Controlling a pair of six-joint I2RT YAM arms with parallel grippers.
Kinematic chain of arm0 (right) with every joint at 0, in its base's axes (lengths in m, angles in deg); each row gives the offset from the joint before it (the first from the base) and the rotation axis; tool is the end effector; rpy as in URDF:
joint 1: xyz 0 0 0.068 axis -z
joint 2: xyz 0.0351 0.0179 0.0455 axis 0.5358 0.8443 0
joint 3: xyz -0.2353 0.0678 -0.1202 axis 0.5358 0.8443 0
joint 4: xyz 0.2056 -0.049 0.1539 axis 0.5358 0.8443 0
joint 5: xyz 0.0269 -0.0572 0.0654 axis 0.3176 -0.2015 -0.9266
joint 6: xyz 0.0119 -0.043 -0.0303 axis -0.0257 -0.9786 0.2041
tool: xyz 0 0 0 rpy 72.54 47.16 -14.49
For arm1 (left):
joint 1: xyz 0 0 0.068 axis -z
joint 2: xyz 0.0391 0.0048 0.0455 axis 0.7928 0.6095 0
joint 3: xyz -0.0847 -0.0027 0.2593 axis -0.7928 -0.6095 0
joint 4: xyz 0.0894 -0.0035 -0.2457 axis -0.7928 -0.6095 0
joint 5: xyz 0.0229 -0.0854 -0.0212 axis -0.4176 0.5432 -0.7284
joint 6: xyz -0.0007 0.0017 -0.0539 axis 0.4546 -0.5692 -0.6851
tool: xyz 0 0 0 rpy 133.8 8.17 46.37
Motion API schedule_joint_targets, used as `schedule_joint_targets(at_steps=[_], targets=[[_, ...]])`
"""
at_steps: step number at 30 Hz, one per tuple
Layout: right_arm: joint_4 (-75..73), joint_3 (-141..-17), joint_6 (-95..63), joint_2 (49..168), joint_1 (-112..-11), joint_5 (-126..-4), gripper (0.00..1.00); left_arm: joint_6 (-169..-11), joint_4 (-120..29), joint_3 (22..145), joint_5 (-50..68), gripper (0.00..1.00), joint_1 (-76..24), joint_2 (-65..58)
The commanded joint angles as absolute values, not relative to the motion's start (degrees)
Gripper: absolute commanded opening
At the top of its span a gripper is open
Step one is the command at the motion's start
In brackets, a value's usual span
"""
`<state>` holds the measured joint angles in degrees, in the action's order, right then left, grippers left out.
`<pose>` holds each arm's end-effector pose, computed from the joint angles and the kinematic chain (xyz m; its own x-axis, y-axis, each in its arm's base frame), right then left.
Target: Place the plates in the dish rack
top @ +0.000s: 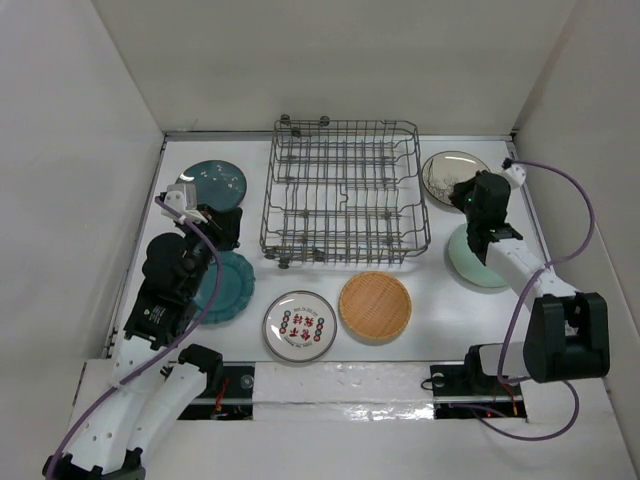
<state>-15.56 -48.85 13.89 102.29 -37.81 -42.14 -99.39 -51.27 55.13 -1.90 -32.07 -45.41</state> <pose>0.2991 0.0190 0.2704 -0.1241 0.5661 -0.8149 0.2874 0.8066 0.5166 0.1325 -0.0475 0.3731 -0.0193 -0.3810 -0.9244 0.3193 0.8738 -0.3668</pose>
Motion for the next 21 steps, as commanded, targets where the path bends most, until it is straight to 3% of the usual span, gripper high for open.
schedule_joint_targets(at_steps=[1,4,5,8,14,21], targets=[[-22.5,-52.5,17.2,104.2,-29.8,-37.9,0.06,-97.9,-47.7,55.0,0.4,0.0,-32.2,-47.0],[-23.3,-52.6,21.0,107.3,-24.7,-42.5,0.3,-97.9,-46.2,54.7,3.1,0.0,-32.2,-47.2],[-24.8,-52.4,22.4,109.8,-22.6,-43.9,0.45,-98.1,-46.2,54.9,3.3,0.0,-32.2,-47.0],[-25.7,-53.2,24.3,115.5,-19.7,-45.5,0.6,-98.1,-46.2,54.9,4.3,0.05,-32.2,-46.5],[-29.4,-56.0,28.7,124.6,-16.3,-52.1,0.63,-97.8,-46.2,54.8,3.9,0.12,-32.2,-46.6],[-29.7,-62.3,31.9,134.3,-13.6,-58.7,0.62,-97.5,-46.5,54.8,2.5,0.15,-32.2,-46.8]])
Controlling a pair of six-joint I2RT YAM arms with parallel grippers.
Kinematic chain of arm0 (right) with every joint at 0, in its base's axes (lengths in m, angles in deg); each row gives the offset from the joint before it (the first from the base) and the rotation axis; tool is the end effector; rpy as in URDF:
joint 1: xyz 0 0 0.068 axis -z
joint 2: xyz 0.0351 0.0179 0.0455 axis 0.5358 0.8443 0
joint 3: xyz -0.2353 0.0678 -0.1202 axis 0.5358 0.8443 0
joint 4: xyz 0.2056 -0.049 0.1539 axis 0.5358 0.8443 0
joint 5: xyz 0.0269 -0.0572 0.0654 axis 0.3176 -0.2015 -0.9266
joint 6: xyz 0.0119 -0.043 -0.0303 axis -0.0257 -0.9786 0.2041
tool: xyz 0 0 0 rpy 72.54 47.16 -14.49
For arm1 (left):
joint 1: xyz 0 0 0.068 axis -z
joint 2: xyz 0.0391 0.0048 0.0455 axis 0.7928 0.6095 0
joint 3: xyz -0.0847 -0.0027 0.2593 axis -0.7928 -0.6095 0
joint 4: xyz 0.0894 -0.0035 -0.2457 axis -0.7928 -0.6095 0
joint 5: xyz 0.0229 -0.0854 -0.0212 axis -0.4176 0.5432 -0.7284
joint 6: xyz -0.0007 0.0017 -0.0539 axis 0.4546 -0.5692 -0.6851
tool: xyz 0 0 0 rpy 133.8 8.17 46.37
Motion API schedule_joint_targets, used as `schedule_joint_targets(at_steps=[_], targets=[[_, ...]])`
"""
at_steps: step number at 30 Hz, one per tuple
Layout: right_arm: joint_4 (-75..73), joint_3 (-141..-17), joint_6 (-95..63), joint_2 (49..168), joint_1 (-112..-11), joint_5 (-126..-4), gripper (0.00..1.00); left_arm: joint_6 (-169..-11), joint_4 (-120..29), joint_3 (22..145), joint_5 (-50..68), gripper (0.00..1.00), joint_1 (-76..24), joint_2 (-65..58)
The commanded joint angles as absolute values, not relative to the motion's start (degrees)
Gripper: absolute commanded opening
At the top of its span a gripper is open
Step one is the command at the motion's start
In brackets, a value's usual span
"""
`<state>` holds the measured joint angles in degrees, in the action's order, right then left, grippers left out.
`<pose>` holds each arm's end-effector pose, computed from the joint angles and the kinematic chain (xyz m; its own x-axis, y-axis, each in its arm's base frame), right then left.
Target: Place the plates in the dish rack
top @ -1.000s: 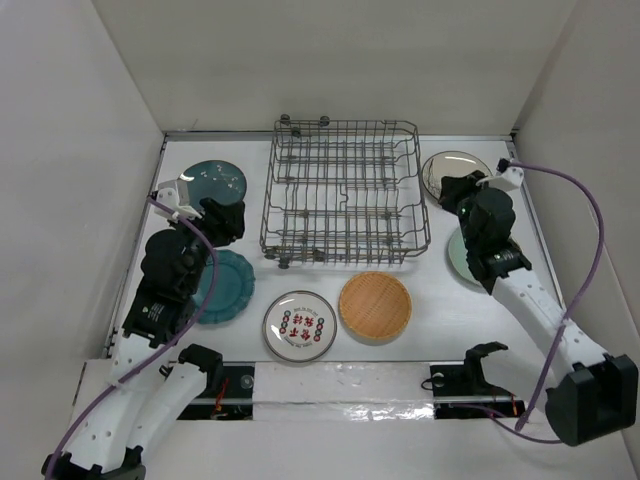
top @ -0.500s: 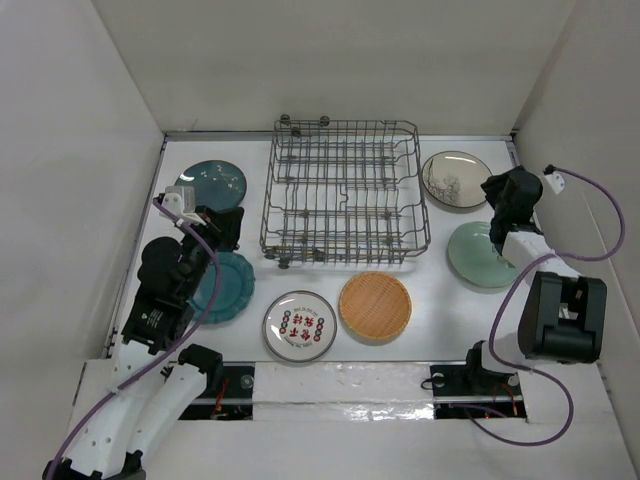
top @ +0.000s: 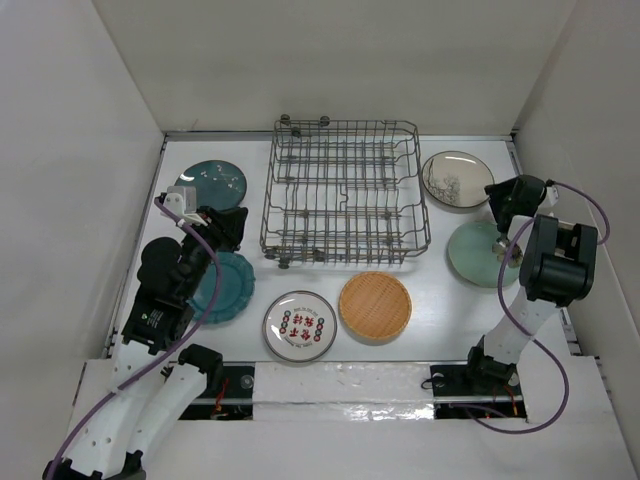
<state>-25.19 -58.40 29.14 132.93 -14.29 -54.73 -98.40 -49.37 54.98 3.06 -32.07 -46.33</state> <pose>0.3713 -0.1231 0.1657 0.0030 0.8252 -0.5648 0.5560 0.4681 0.6868 0.1273 -0.0488 0.3777 -0.0012 -0.3707 -0.9288 0.4102 0.8469 -0.3385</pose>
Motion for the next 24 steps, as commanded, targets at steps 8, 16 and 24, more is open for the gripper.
schedule_joint_targets(at_steps=[8,16,24], targets=[[-32.7,-65.8,35.2,142.9,-12.4,-65.9,0.6,-97.4,-46.6,54.8,2.2,0.15,-32.2,-46.5],[-31.5,-69.1,36.5,147.0,-13.5,-69.3,0.59,-97.3,-46.6,54.8,1.7,0.16,-32.2,-46.6],[-39.0,-68.0,43.4,149.8,-14.0,-73.3,0.19,-97.2,-46.8,54.8,1.2,0.16,-32.2,-47.2]])
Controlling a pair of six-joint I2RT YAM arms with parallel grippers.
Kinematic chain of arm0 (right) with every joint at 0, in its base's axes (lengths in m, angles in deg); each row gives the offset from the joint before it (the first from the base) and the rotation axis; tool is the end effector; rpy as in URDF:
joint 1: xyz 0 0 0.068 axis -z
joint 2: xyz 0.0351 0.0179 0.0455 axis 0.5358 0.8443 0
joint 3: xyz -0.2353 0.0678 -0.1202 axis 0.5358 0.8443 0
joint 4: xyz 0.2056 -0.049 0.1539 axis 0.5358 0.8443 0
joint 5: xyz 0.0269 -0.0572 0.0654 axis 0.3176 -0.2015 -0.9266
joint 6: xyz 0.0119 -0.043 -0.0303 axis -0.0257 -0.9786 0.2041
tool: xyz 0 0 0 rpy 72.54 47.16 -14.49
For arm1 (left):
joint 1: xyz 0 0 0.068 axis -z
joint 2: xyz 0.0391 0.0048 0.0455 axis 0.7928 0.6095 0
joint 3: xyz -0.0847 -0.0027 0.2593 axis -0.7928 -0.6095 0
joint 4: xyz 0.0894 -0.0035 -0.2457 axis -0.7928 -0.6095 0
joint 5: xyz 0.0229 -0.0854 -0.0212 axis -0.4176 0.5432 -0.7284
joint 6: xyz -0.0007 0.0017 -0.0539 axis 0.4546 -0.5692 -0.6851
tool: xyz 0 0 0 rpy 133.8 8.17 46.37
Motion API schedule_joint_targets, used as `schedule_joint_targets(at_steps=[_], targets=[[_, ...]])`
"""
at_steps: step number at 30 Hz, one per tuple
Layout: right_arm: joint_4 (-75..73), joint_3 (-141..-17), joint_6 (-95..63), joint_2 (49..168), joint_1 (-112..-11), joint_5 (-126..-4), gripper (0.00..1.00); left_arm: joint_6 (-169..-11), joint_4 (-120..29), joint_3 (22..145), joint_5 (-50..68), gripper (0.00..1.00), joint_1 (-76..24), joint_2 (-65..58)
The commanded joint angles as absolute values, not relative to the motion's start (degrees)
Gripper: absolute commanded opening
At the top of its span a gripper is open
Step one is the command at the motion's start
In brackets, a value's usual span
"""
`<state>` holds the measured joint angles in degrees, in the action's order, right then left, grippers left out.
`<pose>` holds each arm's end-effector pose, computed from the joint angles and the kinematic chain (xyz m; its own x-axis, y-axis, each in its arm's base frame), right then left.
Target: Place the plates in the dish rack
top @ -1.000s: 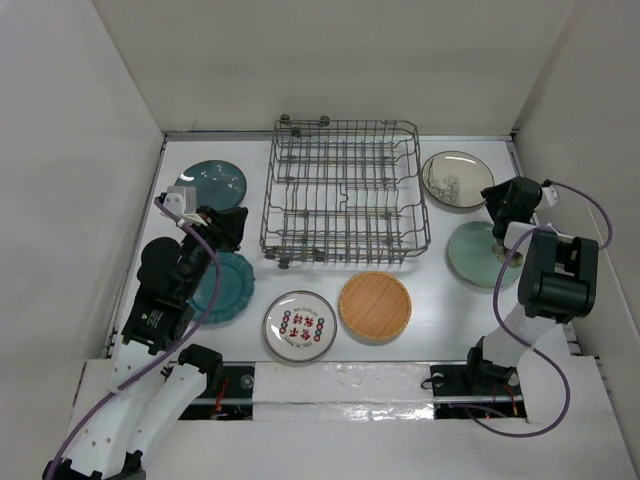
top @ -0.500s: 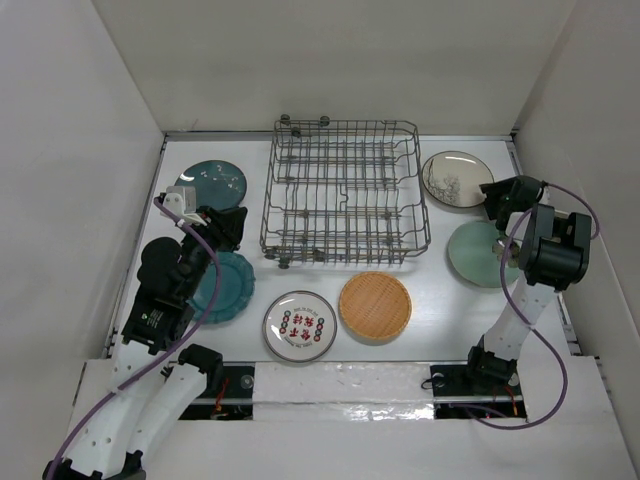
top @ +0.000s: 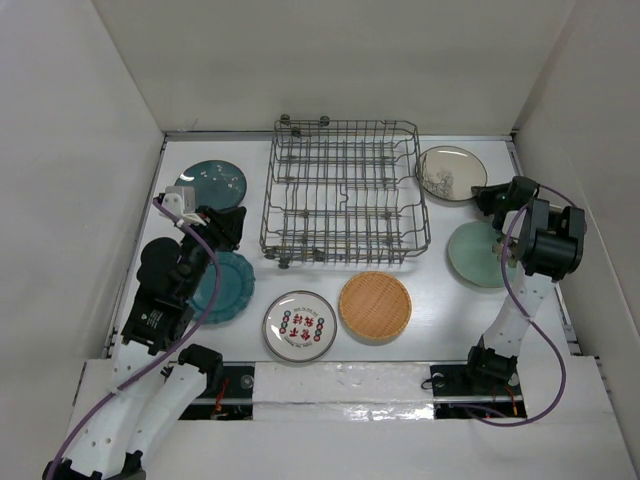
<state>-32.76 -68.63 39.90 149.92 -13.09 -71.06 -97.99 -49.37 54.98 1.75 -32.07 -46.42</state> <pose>0.4207 -0.1384 0.1127 -0.0891 0.9441 -0.3175 0.4271 0.3242 0.8441 0.1272 -0.0479 0.3779 0.0103 -0.3680 -0.9298 0.3910 0.8573 -0.3350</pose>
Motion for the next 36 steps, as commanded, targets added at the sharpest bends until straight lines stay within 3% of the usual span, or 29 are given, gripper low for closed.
schedule_joint_targets(at_steps=[1,5,15,24,36], targets=[[-39.5,-67.4,43.4,149.3,-14.0,-71.9,0.14,-97.1,-46.8,54.8,1.3,0.16,-32.2,-47.3],[-41.0,-64.0,42.5,144.3,-14.0,-67.1,0.0,-97.1,-46.8,54.8,1.2,0.16,-32.2,-47.0],[-45.5,-55.5,35.5,124.8,-16.0,-55.6,0.0,-97.1,-46.6,54.6,1.2,0.16,-32.2,-47.2],[-40.3,-56.0,19.3,106.4,-27.4,-43.9,0.0,-97.1,-46.6,54.6,1.3,0.16,-32.2,-47.2],[-26.8,-66.9,-1.0,106.8,-44.7,-27.9,0.0,-97.2,-46.5,54.6,1.6,0.17,-32.2,-47.6]])
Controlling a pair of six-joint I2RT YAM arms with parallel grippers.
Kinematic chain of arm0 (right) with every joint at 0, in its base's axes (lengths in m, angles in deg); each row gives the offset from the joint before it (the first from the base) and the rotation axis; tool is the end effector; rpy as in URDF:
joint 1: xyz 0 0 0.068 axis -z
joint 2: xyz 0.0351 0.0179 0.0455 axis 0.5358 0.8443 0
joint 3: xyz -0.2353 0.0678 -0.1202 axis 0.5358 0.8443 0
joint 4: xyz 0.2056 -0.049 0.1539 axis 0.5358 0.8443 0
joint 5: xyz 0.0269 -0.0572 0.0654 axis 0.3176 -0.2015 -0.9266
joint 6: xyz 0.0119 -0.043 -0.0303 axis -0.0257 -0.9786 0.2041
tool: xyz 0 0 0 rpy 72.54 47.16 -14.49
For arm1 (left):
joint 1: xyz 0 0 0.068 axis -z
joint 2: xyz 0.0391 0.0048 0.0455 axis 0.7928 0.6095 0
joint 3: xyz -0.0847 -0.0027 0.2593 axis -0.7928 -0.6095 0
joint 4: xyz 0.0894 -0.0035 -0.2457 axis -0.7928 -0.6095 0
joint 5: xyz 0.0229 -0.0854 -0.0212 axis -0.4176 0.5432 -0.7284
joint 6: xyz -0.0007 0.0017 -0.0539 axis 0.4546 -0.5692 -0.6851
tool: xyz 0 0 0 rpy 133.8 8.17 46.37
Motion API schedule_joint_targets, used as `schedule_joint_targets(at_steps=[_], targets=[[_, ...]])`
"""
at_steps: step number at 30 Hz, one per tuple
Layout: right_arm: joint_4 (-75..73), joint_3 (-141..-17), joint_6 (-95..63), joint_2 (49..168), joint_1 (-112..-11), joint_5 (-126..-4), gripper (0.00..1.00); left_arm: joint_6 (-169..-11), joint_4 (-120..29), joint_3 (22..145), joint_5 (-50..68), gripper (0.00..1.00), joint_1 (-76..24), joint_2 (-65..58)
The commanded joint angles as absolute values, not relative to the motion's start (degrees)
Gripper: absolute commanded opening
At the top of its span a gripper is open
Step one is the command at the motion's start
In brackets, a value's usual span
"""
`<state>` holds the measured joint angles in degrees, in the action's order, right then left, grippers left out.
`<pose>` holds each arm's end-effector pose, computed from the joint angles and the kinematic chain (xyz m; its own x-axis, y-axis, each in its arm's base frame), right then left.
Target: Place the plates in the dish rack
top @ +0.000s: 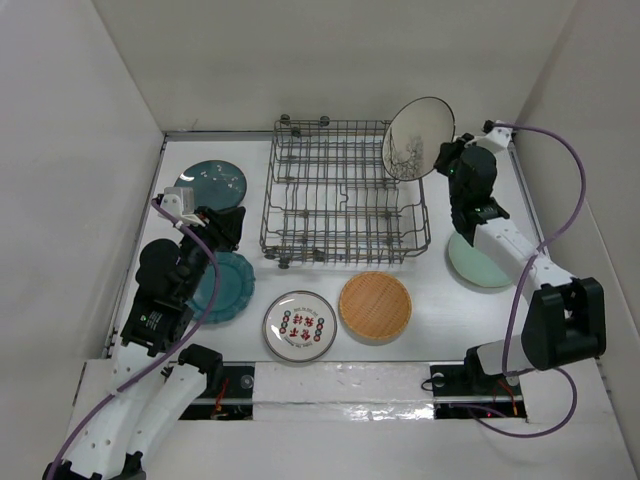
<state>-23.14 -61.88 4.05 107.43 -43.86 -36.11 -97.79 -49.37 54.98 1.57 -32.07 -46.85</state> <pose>0.3287 0.0536 0.3382 0.0699 0.4424 -0.8941 0.1510 0.8813 0.4478 0.1254 -0.0471 0.3787 0.0192 -0.3678 -0.9297 0.3906 0.8587 -0.3317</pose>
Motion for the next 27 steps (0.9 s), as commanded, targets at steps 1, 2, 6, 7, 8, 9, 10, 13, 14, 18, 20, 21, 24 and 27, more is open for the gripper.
schedule_joint_targets(at_steps=[1,2,6,7,8,9,10,13,14,18,20,21,24,27], targets=[[-26.5,-67.1,-2.1,107.1,-44.7,-27.4,0.0,-97.2,-46.5,54.6,1.7,0.17,-32.2,-47.6],[-26.1,-67.6,-2.4,107.6,-45.5,-26.8,0.0,-97.2,-46.4,54.6,1.7,0.17,-32.2,-47.6],[-24.0,-70.0,-4.6,109.5,-47.5,-24.9,0.0,-97.2,-46.4,54.6,1.8,0.17,-32.2,-47.6],[-23.9,-70.2,-5.8,109.9,-48.0,-24.4,0.0,-97.2,-46.4,54.5,1.7,0.17,-32.2,-47.6],[-23.8,-70.5,-6.4,110.3,-48.0,-22.8,0.0,-97.2,-46.4,54.5,1.7,0.17,-32.2,-47.6],[-23.1,-70.9,-6.8,111.3,-48.9,-22.2,0.0,-97.3,-46.4,54.5,1.7,0.17,-32.2,-47.6],[-22.7,-71.5,-7.5,111.7,-49.6,-21.8,0.0,-97.3,-46.4,54.4,1.7,0.17,-32.2,-47.6],[-21.8,-72.4,-9.1,113.7,-51.6,-20.1,0.0,-97.3,-46.4,54.5,1.7,0.17,-32.2,-47.5],[-21.5,-72.7,-9.6,114.3,-52.2,-19.0,0.0,-97.3,-46.4,54.5,1.7,0.18,-32.2,-47.5],[-21.1,-73.5,-11.5,116.7,-54.5,-16.5,0.0,-97.3,-46.4,54.5,1.9,0.18,-32.2,-47.4],[-20.8,-73.6,-11.7,117.8,-55.2,-15.8,0.0,-97.4,-46.3,54.4,1.8,0.18,-32.2,-47.4],[-20.7,-73.9,-11.8,118.1,-55.2,-15.3,0.0,-97.4,-46.3,54.5,1.9,0.18,-32.2,-47.4],[-21.8,-73.5,-12.3,118.1,-55.7,-14.3,0.0,-97.4,-46.3,54.5,1.9,0.18,-32.2,-47.5],[-21.7,-73.8,-12.6,117.5,-55.7,-14.9,0.0,-97.4,-46.3,54.4,2.1,0.19,-32.2,-47.1]])
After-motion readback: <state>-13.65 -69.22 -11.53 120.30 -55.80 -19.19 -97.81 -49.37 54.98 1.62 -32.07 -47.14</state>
